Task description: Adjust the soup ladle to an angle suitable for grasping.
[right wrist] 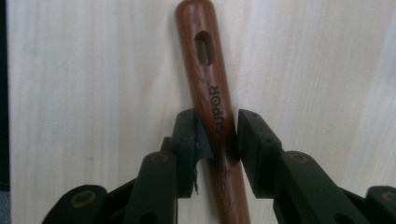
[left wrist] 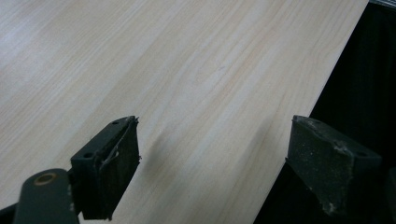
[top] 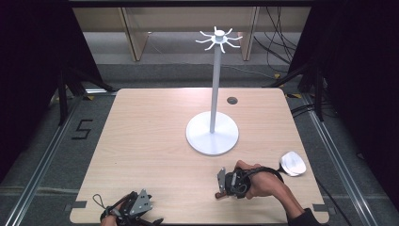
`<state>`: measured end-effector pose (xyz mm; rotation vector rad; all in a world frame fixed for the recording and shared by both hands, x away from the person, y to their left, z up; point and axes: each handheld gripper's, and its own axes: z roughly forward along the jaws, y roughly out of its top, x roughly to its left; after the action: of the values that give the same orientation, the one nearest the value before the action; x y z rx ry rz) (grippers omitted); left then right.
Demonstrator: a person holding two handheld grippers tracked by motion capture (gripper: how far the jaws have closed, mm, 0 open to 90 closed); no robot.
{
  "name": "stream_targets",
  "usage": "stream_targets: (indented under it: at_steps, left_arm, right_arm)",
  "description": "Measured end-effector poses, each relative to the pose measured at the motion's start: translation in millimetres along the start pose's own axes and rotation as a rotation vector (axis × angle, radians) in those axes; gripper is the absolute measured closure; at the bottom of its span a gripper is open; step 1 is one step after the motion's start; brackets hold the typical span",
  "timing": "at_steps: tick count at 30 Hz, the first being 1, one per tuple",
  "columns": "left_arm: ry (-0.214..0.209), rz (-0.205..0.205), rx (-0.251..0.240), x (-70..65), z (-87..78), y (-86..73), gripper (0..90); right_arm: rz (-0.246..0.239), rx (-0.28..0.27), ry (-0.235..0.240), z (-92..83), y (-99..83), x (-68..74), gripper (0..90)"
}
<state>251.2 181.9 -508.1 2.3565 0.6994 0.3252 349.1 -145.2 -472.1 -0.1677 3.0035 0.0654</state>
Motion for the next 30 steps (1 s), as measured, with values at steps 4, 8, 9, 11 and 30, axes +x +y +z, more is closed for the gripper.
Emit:
stream_targets:
  at_steps: [4, 8, 9, 11, 30]
  left_arm:
    - [-0.002, 0.000, -0.001, -0.3, -0.1, 0.0, 16.0]
    - [-0.003, -0.002, -0.003, -0.5, 0.0, 0.1, 16.0]
    - [-0.002, -0.001, -0.002, -0.3, 0.2, 0.0, 16.0]
    - [-0.001, -0.002, -0.002, -0.2, 0.1, 0.0, 16.0]
    - [-0.009, 0.000, 0.000, -0.4, 0.9, 0.2, 16.0]
  right_arm:
    - [-0.039, -0.017, -0.015, 0.8, 1.2, -4.3, 72.7]
    - [0.055, -0.019, -0.032, -1.4, 0.6, -3.6, 73.7]
    - [0.056, -0.019, -0.034, -2.6, 0.6, -3.7, 73.8]
    - [0.099, -0.066, -0.060, -8.6, -0.2, -6.8, 73.9]
    - [0.375, -0.472, -0.270, -89.6, -46.5, -19.1, 73.9]
